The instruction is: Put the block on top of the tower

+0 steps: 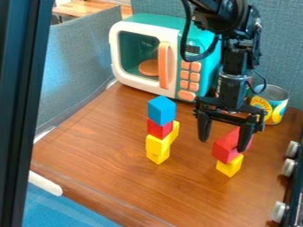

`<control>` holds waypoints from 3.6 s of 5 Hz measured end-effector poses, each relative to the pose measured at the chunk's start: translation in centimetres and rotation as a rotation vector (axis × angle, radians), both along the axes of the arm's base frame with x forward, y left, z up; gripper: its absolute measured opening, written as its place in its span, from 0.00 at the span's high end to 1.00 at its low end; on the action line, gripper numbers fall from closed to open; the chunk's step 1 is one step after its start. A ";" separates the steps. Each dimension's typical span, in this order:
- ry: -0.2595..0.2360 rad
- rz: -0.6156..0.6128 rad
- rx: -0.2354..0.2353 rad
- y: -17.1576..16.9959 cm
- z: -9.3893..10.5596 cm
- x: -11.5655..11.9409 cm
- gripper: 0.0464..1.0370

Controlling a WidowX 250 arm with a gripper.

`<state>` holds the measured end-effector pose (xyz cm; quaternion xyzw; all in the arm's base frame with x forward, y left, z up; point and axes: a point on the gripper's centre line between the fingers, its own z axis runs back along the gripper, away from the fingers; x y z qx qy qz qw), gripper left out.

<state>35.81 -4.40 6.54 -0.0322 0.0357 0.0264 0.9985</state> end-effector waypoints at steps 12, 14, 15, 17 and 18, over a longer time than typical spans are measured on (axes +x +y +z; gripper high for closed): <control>-0.028 -0.003 0.021 5.6 9.9 -6.3 0.44; 0.005 0.124 -0.020 10.2 8.7 -7.6 0.44; 0.048 0.127 -0.013 10.6 7.4 -7.4 0.44; 0.041 0.059 0.002 8.8 7.0 -4.7 0.44; 0.026 0.044 0.007 8.2 7.4 -4.3 0.44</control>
